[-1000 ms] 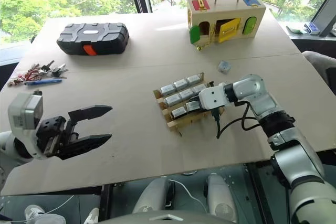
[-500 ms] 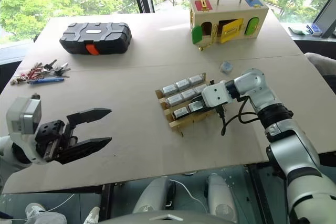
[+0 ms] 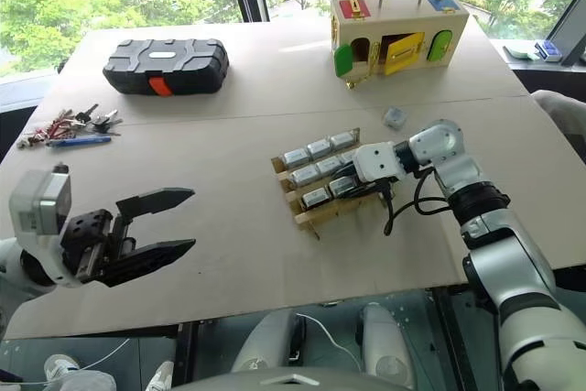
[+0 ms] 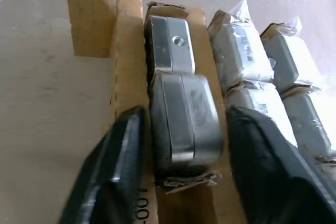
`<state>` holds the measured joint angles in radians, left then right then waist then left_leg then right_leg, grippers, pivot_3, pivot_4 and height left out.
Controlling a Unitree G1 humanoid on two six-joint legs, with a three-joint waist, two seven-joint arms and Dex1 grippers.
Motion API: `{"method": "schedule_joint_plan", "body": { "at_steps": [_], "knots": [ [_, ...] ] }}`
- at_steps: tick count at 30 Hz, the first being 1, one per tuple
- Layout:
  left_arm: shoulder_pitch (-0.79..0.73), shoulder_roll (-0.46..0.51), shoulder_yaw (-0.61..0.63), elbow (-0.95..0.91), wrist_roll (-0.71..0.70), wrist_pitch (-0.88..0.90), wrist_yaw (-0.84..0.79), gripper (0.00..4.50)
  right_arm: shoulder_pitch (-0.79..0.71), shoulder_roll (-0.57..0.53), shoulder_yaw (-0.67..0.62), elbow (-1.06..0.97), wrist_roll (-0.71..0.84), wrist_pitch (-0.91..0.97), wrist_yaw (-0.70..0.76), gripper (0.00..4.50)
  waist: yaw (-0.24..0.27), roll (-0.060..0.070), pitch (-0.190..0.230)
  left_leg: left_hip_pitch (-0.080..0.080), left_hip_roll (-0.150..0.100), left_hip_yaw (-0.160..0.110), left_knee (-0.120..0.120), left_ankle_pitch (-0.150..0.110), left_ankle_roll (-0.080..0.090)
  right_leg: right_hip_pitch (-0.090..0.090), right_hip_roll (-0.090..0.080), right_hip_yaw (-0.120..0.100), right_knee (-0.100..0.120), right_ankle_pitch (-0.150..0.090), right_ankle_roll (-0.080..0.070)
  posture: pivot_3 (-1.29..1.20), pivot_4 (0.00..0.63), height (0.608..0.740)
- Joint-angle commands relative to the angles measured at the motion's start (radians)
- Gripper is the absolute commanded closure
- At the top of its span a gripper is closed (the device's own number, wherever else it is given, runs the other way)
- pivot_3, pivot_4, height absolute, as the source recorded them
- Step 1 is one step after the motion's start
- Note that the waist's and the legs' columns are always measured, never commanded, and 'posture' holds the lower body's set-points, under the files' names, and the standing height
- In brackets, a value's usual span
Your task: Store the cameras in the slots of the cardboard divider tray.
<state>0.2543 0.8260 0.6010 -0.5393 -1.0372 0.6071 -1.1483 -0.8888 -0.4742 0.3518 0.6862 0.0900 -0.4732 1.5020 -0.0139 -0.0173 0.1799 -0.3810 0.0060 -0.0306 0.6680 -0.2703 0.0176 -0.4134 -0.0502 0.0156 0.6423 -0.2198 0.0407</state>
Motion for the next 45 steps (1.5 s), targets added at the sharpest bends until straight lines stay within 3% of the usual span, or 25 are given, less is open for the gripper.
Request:
{"method": "schedule_joint_plan", "body": {
  "at_steps": [1, 5, 9, 11, 13, 14, 17, 20, 22, 28, 30, 45],
  "knots": [
    [-0.007, 0.001, 0.010, -0.016, -0.012, -0.018, -0.005, 0.00, 0.038, -0.011, -0.011, -0.062, -0.005, 0.015, -0.007, 1.03, -0.001, 0.000, 0.000, 0.000, 0.000, 0.000, 0.000, 0.000, 0.000, 0.000, 0.000, 0.000, 0.000, 0.000, 0.000, 0.00, 0.150, 0.740],
    [-0.033, -0.007, -0.021, -0.008, -0.010, -0.023, 0.003, 0.00, 0.124, -0.082, -0.097, -0.412, 0.127, 0.269, -0.060, 1.03, 0.003, 0.002, 0.001, -0.001, 0.000, -0.001, 0.000, 0.000, 0.000, -0.001, 0.000, 0.000, 0.000, 0.000, 0.001, 0.00, 0.150, 0.740],
    [-0.079, -0.036, -0.058, -0.011, -0.028, -0.018, 0.050, 0.00, 0.229, -0.159, -0.261, -0.775, 0.292, 0.764, -0.313, 1.03, 0.004, 0.004, 0.002, -0.004, 0.000, -0.001, 0.000, 0.000, 0.000, -0.003, -0.001, -0.001, 0.000, 0.002, 0.003, 0.00, 0.150, 0.740],
    [-0.104, -0.050, -0.071, -0.008, -0.037, -0.012, 0.081, 0.00, 0.228, -0.152, -0.343, -0.781, 0.320, 0.973, -0.480, 0.76, 0.002, 0.003, 0.002, -0.004, 0.000, -0.001, 0.000, 0.000, 0.000, -0.003, -0.001, -0.001, 0.000, 0.001, 0.002, 0.00, 0.150, 0.740],
    [-0.132, -0.067, -0.081, 0.002, -0.035, -0.014, 0.121, 0.00, 0.238, -0.115, -0.389, -0.755, 0.232, 1.007, -0.680, 0.12, 0.000, 0.002, 0.001, -0.002, 0.000, -0.001, 0.000, 0.000, 0.000, -0.002, -0.001, -0.001, 0.000, 0.000, 0.000, 0.00, 0.150, 0.740],
    [-0.145, -0.072, -0.084, 0.008, -0.034, -0.014, 0.137, 0.00, 0.235, -0.085, -0.404, -0.727, 0.166, 0.994, -0.802, 0.02, 0.000, 0.002, 0.001, -0.002, 0.000, -0.001, 0.000, 0.000, 0.000, -0.001, -0.001, -0.001, 0.000, 0.000, 0.000, 0.00, 0.150, 0.740],
    [-0.166, -0.062, -0.096, 0.032, -0.011, -0.022, 0.130, 0.00, 0.207, -0.044, -0.387, -0.677, 0.052, 1.073, -0.994, 0.02, -0.001, 0.002, 0.001, -0.001, -0.001, 0.001, 0.001, 0.000, 0.000, -0.002, 0.001, 0.001, 0.001, 0.001, -0.001, 0.00, 0.150, 0.740],
    [-0.204, -0.042, -0.097, 0.080, 0.011, -0.034, 0.106, 0.00, 0.058, 0.081, -0.497, -0.480, 0.114, 1.205, -1.155, 0.02, -0.008, 0.003, 0.002, -0.003, -0.002, 0.003, 0.000, 0.001, -0.001, -0.006, 0.002, 0.003, 0.002, 0.001, -0.001, 0.00, 0.150, 0.740],
    [-0.222, -0.040, -0.102, 0.097, 0.021, -0.038, 0.098, 0.00, -0.022, 0.139, -0.556, -0.348, 0.129, 1.199, -1.236, 0.02, -0.021, 0.003, 0.002, -0.005, -0.001, 0.005, 0.000, 0.001, -0.001, -0.008, 0.003, 0.004, 0.003, 0.004, 0.000, 0.00, 0.150, 0.740],
    [-0.204, -0.049, -0.101, 0.105, 0.043, -0.057, 0.071, 0.00, -0.154, 0.192, -0.550, -0.061, 0.093, 1.097, -1.312, 0.02, -0.025, 0.003, 0.002, -0.010, -0.001, 0.004, -0.001, 0.001, 0.000, -0.010, 0.003, 0.001, 0.000, 0.004, 0.001, 0.00, 0.150, 0.740],
    [-0.197, -0.053, -0.099, 0.106, 0.045, -0.061, 0.069, 0.00, -0.189, 0.210, -0.547, 0.029, 0.083, 1.071, -1.337, 0.02, -0.027, 0.003, 0.002, -0.018, -0.001, 0.005, -0.001, 0.001, -0.001, -0.019, 0.002, 0.003, 0.001, 0.005, 0.002, 0.00, 0.150, 0.740],
    [-0.146, -0.043, -0.040, 0.125, 0.071, -0.119, 0.020, 0.00, -0.350, 0.273, -0.564, 0.447, 0.071, 0.870, -1.385, 0.02, -0.030, 0.003, 0.002, -0.018, -0.001, 0.005, -0.002, 0.001, -0.001, -0.020, 0.003, 0.002, 0.003, 0.005, 0.002, 0.00, 0.150, 0.740]
  ]
}}
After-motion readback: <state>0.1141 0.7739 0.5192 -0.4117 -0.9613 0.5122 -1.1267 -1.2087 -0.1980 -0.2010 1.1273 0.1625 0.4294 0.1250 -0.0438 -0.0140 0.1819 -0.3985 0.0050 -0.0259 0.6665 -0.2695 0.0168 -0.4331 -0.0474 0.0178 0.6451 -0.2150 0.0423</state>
